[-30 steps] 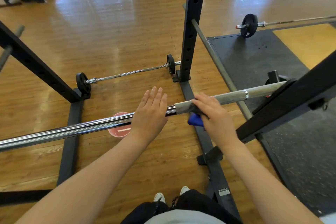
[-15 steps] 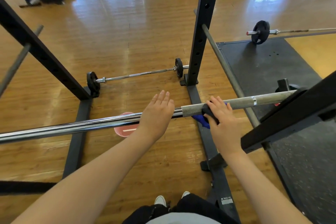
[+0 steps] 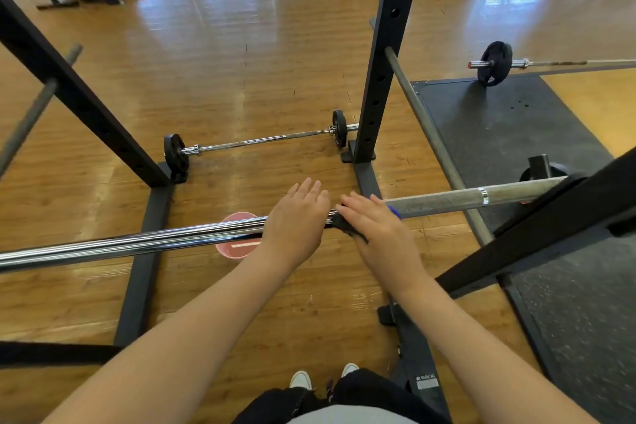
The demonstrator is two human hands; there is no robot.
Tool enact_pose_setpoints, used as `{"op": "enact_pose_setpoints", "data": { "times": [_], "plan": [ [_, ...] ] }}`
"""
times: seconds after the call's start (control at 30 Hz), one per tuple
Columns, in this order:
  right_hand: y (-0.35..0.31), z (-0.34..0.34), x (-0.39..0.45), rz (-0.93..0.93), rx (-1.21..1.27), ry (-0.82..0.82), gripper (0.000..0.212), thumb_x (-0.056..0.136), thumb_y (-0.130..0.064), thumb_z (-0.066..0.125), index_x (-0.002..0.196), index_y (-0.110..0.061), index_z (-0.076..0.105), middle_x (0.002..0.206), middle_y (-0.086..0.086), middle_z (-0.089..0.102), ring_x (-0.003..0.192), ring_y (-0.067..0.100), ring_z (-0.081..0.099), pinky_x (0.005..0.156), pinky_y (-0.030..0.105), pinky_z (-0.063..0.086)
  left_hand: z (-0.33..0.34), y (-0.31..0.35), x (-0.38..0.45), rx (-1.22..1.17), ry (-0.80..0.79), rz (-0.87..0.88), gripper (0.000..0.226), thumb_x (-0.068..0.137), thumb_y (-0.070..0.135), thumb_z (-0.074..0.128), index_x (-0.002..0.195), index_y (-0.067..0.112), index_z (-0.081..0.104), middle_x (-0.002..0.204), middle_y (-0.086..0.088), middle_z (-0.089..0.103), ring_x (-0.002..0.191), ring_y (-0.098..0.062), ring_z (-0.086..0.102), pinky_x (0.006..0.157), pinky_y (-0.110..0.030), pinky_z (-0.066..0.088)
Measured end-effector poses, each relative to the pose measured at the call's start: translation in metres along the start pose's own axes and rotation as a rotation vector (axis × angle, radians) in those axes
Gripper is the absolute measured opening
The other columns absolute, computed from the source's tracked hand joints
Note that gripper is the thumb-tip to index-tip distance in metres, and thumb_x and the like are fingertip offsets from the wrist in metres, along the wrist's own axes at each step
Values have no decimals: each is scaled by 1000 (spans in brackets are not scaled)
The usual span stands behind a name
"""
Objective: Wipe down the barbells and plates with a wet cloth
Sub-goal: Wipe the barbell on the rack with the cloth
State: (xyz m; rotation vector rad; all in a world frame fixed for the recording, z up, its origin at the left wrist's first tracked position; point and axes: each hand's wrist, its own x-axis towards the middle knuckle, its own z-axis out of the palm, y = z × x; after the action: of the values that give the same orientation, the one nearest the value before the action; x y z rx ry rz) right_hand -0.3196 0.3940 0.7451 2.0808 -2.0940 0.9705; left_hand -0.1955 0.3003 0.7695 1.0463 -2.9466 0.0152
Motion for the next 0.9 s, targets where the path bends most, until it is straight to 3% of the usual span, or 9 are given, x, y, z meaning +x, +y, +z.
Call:
{"op": "enact_pose_setpoints", "data": {
  "times": [0.13,0.27,0.47,0.6,0.7,0.8,0.9],
  "plan": [
    [47,-26,-25,114,17,129,48,69,17,72,112,-2,66,121,12,62,119,19,52,109,40,35,2,-1,0,13,16,8,50,97,6,36,147,5,26,154,-12,25,145,-23,17,117,-31,12],
    [55,-30,-27,224,-18,231,42,70,16,73,109,0,68,116,14,65,113,25,59,104,45,41,2,-1,1,20,22,18,50,97,5,35,146,5,28,153,-12,29,144,-23,20,117,-32,11],
    [-2,4,-2,87,22,96,44,66,4,80,108,-2,69,111,13,68,108,26,63,102,46,34,5,-2,1,24,55,36,50,96,5,34,146,2,28,151,-14,31,143,-25,23,117,-34,10],
    [30,-14,-18,98,20,115,47,66,12,77,109,-2,68,115,14,66,111,28,61,101,44,43,8,-3,0,108,69,50,54,85,3,55,137,-2,43,140,-19,46,135,-32,38,113,-39,20],
    [54,-27,-30,185,4,208,43,70,15,73,110,0,68,117,14,65,114,28,59,104,40,40,11,-4,1,119,108,48,59,73,6,72,128,-3,54,130,-20,56,126,-33,50,107,-40,25],
    [40,-25,-20,325,43,259,41,71,12,74,110,1,68,114,15,67,112,29,61,98,51,45,12,-4,2,128,128,59,62,68,10,79,125,-3,57,126,-20,59,122,-33,53,105,-41,28],
    [5,-6,-5,206,61,177,45,66,8,78,109,0,68,111,14,68,108,29,63,99,54,42,14,-4,3,134,157,58,62,63,8,81,120,-5,60,121,-21,61,117,-34,57,102,-43,33]
  ]
}}
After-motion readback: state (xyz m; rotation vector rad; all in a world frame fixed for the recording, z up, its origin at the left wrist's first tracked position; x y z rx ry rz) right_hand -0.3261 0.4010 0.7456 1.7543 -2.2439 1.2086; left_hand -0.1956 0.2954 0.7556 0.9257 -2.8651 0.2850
